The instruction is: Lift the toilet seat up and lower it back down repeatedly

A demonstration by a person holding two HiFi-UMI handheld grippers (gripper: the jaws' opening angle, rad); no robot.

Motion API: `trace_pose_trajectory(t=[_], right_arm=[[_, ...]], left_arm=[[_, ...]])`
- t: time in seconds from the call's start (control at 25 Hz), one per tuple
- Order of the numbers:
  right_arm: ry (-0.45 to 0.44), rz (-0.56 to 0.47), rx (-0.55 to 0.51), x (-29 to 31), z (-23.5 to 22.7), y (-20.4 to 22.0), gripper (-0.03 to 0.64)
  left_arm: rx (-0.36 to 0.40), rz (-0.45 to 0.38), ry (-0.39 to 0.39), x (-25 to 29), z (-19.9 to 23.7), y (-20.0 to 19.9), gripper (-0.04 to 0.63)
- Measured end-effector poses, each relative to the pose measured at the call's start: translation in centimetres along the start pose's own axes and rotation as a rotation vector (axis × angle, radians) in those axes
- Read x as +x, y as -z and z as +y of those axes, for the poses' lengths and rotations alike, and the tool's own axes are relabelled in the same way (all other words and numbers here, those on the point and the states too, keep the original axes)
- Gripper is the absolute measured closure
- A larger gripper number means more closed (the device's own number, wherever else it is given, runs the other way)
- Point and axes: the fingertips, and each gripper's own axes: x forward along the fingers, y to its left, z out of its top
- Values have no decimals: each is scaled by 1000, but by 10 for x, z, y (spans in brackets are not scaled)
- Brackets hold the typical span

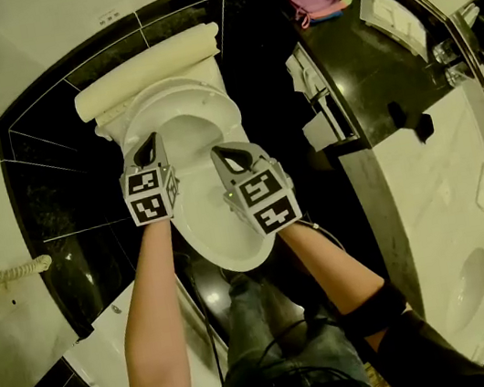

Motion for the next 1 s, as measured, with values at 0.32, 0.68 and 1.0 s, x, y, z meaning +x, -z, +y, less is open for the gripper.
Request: trace_pose_trajectory(t=[0.32, 0.68, 1.0], right_arm=[[1, 9, -5, -10, 2, 4, 600], [-27, 6, -19, -66, 7, 1, 600], [-94, -17, -66, -162, 23, 6, 600]], left_arm=[[-2, -14, -3, -15, -7, -3, 607], [0, -32, -29, -95, -45, -21, 607], [-14, -47, -82, -212, -124, -30, 606]])
